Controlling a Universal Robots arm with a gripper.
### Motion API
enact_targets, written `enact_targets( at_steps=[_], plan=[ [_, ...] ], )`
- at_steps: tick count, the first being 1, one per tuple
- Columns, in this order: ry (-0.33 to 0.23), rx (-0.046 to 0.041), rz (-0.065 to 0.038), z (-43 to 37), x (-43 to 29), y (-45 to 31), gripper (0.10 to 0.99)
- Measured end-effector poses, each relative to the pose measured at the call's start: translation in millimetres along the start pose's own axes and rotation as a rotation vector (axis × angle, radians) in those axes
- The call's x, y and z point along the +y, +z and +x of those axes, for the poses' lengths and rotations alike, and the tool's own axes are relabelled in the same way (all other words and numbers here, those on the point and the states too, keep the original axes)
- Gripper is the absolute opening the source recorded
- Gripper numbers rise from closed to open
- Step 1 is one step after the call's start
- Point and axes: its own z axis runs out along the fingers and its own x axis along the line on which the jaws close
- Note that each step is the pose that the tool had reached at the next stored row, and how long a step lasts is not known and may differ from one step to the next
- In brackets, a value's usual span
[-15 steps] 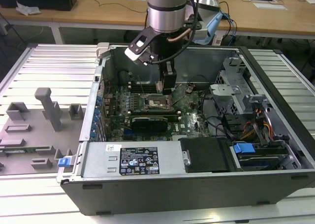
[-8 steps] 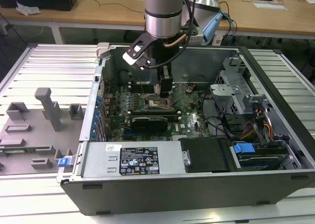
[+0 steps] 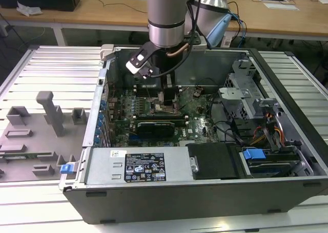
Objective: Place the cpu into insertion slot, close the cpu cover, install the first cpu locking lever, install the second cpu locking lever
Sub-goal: 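Place the cpu into insertion slot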
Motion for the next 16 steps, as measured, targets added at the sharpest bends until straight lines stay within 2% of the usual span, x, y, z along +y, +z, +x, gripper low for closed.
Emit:
enact_targets(
  at_steps=[12,14,16],
  plan=[
    [0.007,-0.0036,0.000,9.1,-5.3,24.4,0.541],
    [0.011,-0.0039,0.000,11.2,-7.3,31.5,0.541],
    [0.014,-0.0042,0.000,11.9,-8.0,34.8,0.541]
  ],
)
